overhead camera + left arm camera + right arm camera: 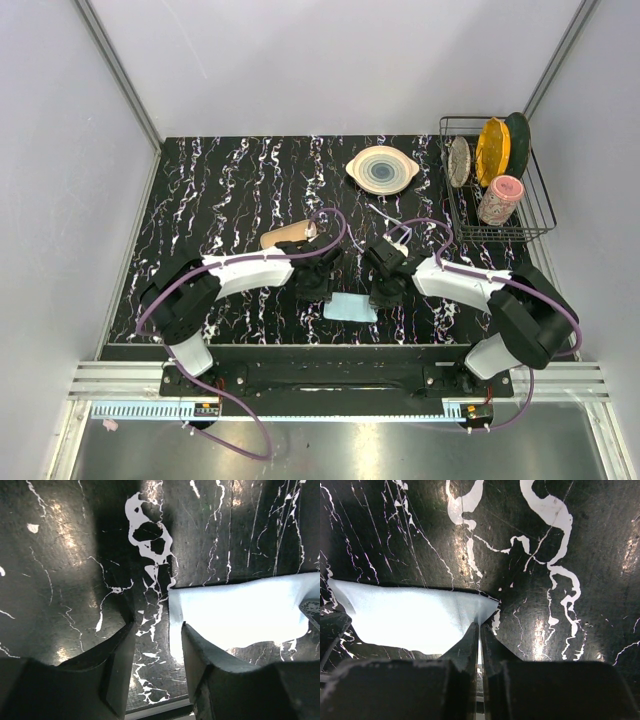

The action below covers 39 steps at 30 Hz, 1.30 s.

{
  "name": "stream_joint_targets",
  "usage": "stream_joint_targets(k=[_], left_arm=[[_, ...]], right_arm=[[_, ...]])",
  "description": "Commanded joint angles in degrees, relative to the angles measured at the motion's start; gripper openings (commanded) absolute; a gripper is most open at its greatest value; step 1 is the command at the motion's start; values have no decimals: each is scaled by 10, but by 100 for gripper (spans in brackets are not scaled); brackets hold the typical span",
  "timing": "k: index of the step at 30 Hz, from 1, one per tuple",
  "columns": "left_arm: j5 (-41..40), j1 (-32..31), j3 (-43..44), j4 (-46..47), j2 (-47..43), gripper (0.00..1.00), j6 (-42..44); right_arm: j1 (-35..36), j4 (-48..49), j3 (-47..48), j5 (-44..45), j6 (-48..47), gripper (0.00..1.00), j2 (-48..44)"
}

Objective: Organize the sunglasses
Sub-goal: Pick up the glasses cleaning cloth from the corner of the board.

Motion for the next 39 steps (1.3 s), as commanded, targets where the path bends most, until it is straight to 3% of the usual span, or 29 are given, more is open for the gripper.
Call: stream_joint_targets(k=[1, 13, 19, 36, 39], left_arm=[[-33, -13, 35, -25, 7, 45, 3], [-40, -30, 54, -37, 40, 41, -4], [-56, -36, 58, -50, 53, 32, -16], [-30, -41, 66, -42, 86, 28, -15], [-30, -42, 67, -43, 87, 23, -16]], right_arm=[[3, -6, -19, 2, 0, 8, 4], [2, 2, -32, 2, 6, 8, -6], [3, 8, -36, 2, 7, 8, -8], [3, 30, -53, -3, 16, 7, -18], [3, 33, -54, -5, 16, 7, -20]])
